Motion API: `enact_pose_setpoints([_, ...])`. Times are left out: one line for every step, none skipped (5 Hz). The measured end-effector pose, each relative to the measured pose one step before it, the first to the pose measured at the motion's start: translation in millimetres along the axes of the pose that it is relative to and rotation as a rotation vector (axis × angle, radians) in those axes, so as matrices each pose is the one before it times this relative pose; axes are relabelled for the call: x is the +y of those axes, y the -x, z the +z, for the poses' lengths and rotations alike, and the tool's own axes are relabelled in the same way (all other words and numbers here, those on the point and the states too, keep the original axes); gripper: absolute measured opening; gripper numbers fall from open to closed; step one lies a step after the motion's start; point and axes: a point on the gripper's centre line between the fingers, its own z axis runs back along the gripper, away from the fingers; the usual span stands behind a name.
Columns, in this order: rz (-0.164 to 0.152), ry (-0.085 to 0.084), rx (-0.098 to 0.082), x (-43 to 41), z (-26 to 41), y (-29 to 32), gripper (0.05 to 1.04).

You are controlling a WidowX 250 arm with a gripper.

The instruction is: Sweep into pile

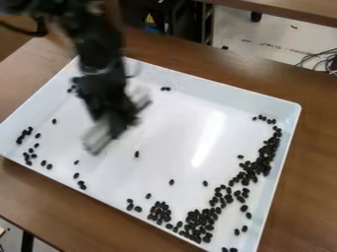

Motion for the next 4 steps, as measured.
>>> enact_pose_setpoints([0.0866,0.0133,-0.0025,44.32,-10.03,21.69,0.359])
enact_pose_setpoints([0.0020,-0.0209,-0.0144,47.63,-1.76,10.01,0.359])
enact_pose_setpoints([0.0296,0.0235,0.0034,43.08,-12.50,-0.31,0.359])
enact_pose_setpoints([-0.0442,0.0014,-0.0013,10.44,-6.20,-12.16,0.359])
